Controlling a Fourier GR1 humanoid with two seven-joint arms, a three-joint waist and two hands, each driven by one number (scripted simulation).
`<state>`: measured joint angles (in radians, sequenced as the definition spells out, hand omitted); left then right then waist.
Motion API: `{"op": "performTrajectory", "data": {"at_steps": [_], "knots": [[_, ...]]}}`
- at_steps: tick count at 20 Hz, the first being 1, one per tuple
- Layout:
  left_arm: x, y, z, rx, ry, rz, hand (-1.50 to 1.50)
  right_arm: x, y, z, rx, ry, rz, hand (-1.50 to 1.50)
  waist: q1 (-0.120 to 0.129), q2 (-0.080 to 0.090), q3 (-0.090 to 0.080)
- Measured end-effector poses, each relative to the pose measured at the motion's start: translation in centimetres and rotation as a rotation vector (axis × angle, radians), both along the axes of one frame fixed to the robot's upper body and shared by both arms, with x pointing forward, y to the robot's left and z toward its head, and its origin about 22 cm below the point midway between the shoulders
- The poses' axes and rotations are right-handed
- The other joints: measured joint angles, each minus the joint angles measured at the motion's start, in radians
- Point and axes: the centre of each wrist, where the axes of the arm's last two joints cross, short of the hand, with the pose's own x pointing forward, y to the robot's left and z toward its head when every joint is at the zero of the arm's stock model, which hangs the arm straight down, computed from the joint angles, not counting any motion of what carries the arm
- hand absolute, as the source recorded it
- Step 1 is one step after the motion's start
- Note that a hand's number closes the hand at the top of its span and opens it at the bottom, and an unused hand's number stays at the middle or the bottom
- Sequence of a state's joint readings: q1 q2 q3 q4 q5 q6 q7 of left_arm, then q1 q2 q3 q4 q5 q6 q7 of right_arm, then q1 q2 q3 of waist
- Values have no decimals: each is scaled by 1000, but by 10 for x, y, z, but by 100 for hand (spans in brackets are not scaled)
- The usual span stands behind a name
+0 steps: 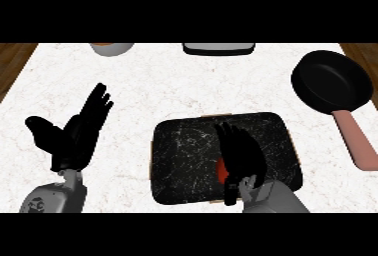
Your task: Pick the bell pepper from the tray and place it in the pot
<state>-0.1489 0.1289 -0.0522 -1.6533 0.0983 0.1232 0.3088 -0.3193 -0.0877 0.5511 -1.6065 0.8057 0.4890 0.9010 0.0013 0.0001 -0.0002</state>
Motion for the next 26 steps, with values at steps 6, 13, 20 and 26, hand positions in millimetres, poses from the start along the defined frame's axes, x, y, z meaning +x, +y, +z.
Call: {"op": "performTrajectory", "data": {"at_steps": [6, 13, 20, 26], "knots": [[-3, 0, 7, 4, -5, 2, 0, 1, -1, -11, -44, 36, 2, -150, 0, -1, 0], [-7, 2, 5, 2, -1, -3, 0, 8, 2, -21, 17, 22, 50, 150, 2, -1, 0], [-1, 3, 5, 3, 0, -3, 0, 6, 0, -24, 33, -45, 90, 150, 0, -2, -1], [-7, 8, 3, -2, 3, 13, 0, 16, -51, -20, 50, -88, -23, 150, -10, -3, 0]]}}
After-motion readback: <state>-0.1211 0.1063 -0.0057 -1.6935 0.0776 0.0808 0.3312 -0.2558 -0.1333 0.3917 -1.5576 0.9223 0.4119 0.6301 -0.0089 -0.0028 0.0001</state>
